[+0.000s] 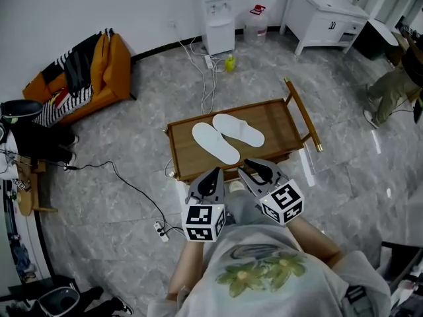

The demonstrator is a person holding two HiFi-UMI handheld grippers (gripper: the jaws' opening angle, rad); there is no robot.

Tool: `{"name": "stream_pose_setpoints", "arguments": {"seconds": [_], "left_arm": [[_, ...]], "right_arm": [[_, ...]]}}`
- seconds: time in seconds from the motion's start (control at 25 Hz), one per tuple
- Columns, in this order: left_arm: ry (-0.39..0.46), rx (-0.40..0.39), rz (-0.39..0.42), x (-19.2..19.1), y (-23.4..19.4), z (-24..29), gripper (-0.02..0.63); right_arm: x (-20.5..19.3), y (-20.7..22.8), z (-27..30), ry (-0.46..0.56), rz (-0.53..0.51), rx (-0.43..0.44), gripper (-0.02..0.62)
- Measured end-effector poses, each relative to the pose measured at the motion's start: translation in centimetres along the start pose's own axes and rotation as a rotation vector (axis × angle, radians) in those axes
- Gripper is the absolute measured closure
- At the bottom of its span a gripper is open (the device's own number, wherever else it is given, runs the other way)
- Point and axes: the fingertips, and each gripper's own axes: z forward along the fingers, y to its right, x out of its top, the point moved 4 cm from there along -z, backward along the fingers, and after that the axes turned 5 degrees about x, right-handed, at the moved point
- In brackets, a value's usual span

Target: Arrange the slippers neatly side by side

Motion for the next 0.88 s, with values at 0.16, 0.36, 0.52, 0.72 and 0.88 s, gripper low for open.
{"name": "stream_pose_setpoints", "arguments": {"seconds": [0.16,0.36,0.52,0.72,0.88], "left_arm": [[-0.022,0.007,-0.006,0.6,-0.8,1.7,0.591],[-0.046,0.016,-0.003,1.2,-1.8,3.6,0.591],[-0.079,0.033,-0.011,1.0,-2.5,5.0,0.591],[-0.113,0.042,-0.018,0.7,-3.6,6.8,0.592],[-0.135,0.049,-0.034,0.6,-4.2,8.0,0.591]], "right_arm": [[0.1,1.7,1.0,-0.031,0.003,0.004,0.466],[0.1,4.2,2.7,-0.079,-0.007,0.008,0.426],[-0.5,6.1,3.8,-0.133,-0.005,0.020,0.411],[-1.4,8.0,5.6,-0.182,0.004,0.037,0.400],[-1.6,9.6,7.0,-0.215,-0.011,0.047,0.391]]}}
